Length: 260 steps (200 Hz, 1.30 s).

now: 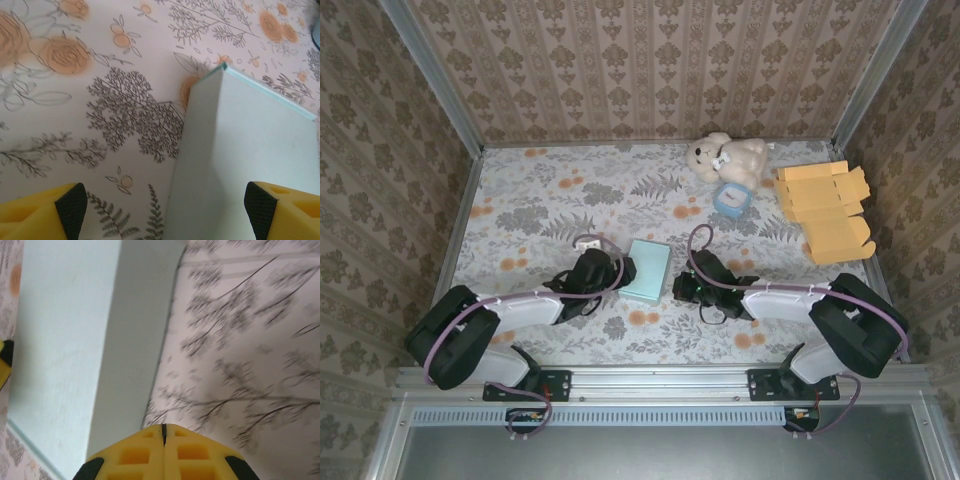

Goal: Fold the paper box

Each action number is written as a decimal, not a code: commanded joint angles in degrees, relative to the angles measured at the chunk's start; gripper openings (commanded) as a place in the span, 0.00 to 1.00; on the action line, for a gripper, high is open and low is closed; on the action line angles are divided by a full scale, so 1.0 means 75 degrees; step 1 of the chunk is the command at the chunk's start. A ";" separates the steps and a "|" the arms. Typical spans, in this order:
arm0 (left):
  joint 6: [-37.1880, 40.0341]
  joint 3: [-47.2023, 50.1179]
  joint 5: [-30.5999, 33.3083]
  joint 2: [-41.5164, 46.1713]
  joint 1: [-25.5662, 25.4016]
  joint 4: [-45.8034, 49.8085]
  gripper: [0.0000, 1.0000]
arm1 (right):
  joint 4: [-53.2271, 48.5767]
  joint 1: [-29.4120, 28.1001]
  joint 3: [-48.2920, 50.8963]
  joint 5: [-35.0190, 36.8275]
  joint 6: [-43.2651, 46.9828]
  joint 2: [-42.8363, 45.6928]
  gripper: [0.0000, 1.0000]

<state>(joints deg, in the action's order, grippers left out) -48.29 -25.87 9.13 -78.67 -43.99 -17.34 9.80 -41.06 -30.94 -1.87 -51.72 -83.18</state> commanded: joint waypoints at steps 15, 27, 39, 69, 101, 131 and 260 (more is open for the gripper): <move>0.1054 -0.0791 -0.0438 -0.0104 0.0189 0.0144 0.86 | -0.0900 0.0791 -0.0762 -0.0610 0.0910 -0.0129 0.00; 0.1178 -0.0981 -0.0477 -0.0298 0.0278 0.0124 0.86 | -0.0907 0.0972 -0.1000 -0.0757 0.0994 -0.0396 0.00; 0.1241 -0.1188 -0.0546 -0.0549 0.0351 0.0095 0.86 | -0.0826 0.1127 -0.1222 -0.0945 0.1054 -0.0690 0.00; 0.1333 -0.1646 -0.0751 -0.1257 0.0462 -0.0057 0.85 | -0.0632 0.1446 -0.1744 -0.1300 0.1084 -0.1522 0.00; 0.1333 -0.1978 -0.0969 -0.1978 0.0453 -0.0353 0.84 | -0.0337 0.1749 -0.2108 -0.1565 0.1141 -0.2225 0.00; 0.1373 -0.2201 -0.1311 -0.2512 0.0445 -0.0687 0.83 | -0.0074 0.1976 -0.2442 -0.2113 0.1147 -0.2940 0.00; 0.1512 -0.3755 -0.1142 -0.3268 0.0226 0.0090 0.80 | 0.1257 0.1549 -0.0427 -0.0827 0.0361 -0.1142 0.00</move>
<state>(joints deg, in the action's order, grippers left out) -37.45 -53.17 0.62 -106.37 -43.55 -19.59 19.22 -28.10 -38.24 -12.40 -49.08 -98.13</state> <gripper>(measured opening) 0.801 0.054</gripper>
